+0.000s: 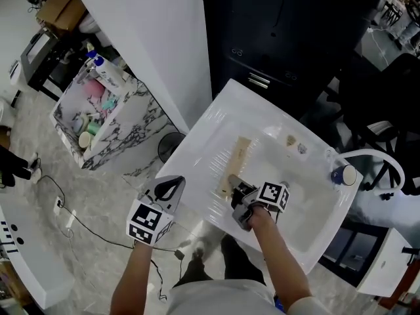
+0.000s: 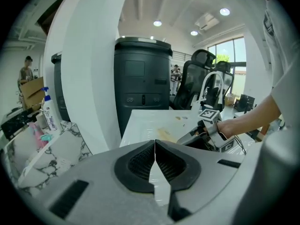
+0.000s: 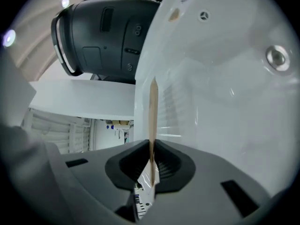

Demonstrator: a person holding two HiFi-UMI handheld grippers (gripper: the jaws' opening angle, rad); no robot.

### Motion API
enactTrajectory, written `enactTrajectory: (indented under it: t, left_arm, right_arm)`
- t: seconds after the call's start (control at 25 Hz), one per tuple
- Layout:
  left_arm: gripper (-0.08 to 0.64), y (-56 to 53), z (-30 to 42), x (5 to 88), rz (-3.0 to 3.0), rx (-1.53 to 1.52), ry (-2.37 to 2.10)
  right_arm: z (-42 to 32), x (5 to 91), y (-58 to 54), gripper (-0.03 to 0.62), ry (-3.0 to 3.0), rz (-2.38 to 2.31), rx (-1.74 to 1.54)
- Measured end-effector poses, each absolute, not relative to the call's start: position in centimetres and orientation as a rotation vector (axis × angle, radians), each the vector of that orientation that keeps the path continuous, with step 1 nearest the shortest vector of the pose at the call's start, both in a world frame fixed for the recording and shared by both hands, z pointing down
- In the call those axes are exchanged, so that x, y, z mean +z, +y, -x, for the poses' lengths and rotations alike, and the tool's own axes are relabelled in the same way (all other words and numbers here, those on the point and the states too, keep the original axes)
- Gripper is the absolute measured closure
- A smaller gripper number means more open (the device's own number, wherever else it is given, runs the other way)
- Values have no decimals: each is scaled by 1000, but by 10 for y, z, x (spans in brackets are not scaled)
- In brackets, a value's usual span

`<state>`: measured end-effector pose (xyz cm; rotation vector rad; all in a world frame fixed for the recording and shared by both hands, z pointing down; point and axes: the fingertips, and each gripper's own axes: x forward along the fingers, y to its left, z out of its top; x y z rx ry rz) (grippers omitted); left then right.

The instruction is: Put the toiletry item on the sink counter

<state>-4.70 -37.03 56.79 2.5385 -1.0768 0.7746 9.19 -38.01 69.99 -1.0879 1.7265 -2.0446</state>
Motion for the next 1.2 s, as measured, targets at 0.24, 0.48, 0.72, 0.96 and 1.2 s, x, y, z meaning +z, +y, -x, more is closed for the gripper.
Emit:
enactTrajectory:
  t: [0.24, 0.48, 0.72, 0.96, 1.2]
  left_arm:
    - [549, -371, 55, 574, -2539, 834, -1140]
    - [549, -369, 61, 569, -2557, 835, -1212]
    - [549, -363, 56, 562, -2590, 809, -1223]
    - [549, -353, 54, 556, -2623, 791, -1199]
    - [549, -340, 61, 556, -2631, 802, -1186]
  right_arm:
    - [-88, 707, -389, 558, 1560, 1033, -2077]
    - [-97, 716, -383, 453, 1530, 1193, -2104]
    - [-109, 713, -373, 383, 1579, 1305, -2089]
    - [-118, 711, -365, 371, 1616, 1367, -2042]
    - [-96, 707, -364, 373, 1874, 1254, -2049]
